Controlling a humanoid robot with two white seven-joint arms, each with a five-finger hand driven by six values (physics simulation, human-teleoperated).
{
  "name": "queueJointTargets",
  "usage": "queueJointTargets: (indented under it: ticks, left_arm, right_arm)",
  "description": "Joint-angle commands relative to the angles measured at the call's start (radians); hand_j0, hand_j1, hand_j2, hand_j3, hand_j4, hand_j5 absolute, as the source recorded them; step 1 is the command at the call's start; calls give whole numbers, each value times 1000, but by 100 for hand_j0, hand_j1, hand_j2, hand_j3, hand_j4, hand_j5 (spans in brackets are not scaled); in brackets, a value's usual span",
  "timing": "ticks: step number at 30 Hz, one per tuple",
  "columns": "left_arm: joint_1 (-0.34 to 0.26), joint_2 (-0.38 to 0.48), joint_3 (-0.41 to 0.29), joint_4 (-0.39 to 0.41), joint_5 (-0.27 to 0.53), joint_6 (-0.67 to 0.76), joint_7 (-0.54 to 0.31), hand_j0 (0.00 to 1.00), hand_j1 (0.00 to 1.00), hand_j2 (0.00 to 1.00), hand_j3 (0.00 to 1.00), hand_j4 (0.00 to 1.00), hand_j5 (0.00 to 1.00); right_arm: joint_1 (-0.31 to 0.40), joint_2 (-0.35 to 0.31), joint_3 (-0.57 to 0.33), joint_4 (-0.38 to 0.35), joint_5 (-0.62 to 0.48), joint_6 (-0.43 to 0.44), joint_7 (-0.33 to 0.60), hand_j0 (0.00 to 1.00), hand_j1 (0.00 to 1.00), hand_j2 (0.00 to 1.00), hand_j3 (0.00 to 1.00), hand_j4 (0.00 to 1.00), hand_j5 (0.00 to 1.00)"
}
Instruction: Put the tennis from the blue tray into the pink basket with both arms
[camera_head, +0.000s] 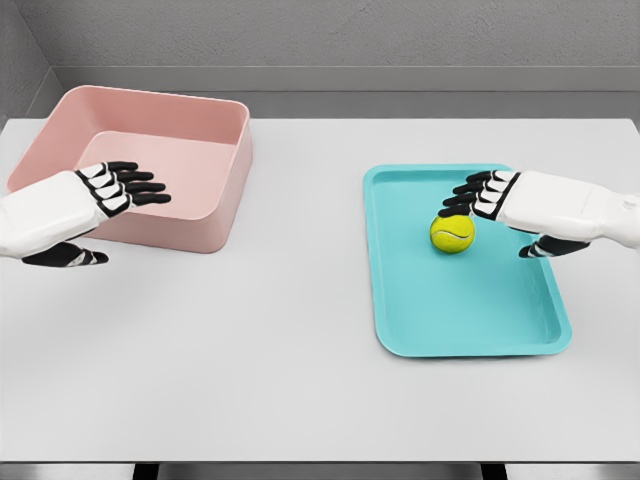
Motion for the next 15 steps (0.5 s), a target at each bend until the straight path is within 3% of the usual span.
queueJointTargets:
  ticks: [1, 4, 6, 9, 12, 15]
  left_arm:
    - [0, 3, -1, -1, 5, 1, -2, 100, 100, 100, 100, 100, 100]
    - [0, 3, -1, -1, 7, 1, -2, 100, 100, 100, 100, 100, 100]
    - [0, 3, -1, -1, 5, 1, -2, 100, 100, 100, 100, 100, 100]
    - [0, 3, -1, -1, 5, 1, -2, 100, 100, 100, 100, 100, 100]
    - [2, 3, -1, -1, 7, 1, -27, 100, 100, 100, 100, 100, 100]
    - [0, 4, -1, -1, -6, 1, -30, 100, 100, 100, 100, 100, 100]
  right_arm:
    - [0, -1, 0, 0, -6, 2, 1, 100, 100, 100, 100, 100, 100]
    - [-2, 11, 14, 23, -8, 2, 1, 100, 100, 100, 100, 100, 100]
    - [-11, 45, 20, 77, -4, 2, 2, 100, 100, 100, 100, 100, 100]
    - [-21, 91, 20, 87, 32, 2, 65, 100, 100, 100, 100, 100, 100]
    - [-61, 174, 22, 195, 88, 2, 68, 100, 100, 100, 100, 100, 100]
    - [-90, 200, 42, 227, 91, 2, 79, 100, 100, 100, 100, 100, 100]
